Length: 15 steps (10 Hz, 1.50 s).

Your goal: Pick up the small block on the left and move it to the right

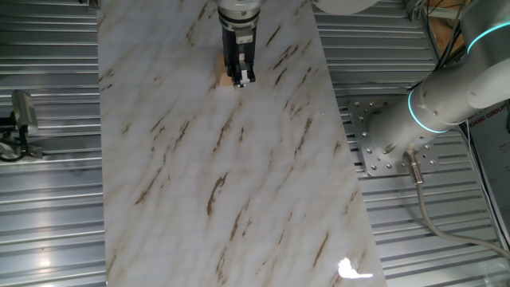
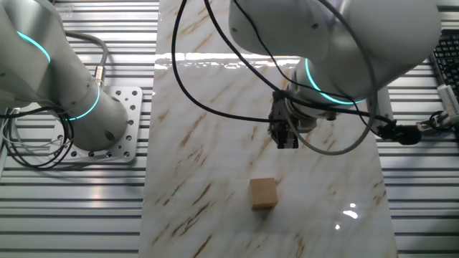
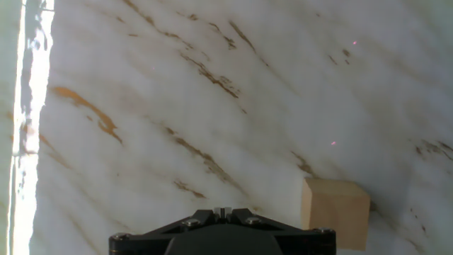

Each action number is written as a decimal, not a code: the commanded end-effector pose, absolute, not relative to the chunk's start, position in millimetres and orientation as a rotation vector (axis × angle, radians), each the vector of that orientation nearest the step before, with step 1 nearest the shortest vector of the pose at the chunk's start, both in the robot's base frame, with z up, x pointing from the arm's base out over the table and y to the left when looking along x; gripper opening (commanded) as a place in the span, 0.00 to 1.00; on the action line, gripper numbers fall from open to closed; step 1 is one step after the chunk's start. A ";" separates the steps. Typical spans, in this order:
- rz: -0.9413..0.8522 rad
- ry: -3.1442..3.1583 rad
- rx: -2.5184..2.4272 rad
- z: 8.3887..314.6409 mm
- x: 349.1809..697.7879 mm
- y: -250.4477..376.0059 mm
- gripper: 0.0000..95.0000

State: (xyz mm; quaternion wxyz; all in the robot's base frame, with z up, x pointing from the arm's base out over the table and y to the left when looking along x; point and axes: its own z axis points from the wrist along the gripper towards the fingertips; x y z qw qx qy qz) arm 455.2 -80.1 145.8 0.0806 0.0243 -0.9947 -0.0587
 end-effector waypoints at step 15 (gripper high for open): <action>-0.031 -3.058 0.036 145.5 455.1 -80.2 0.00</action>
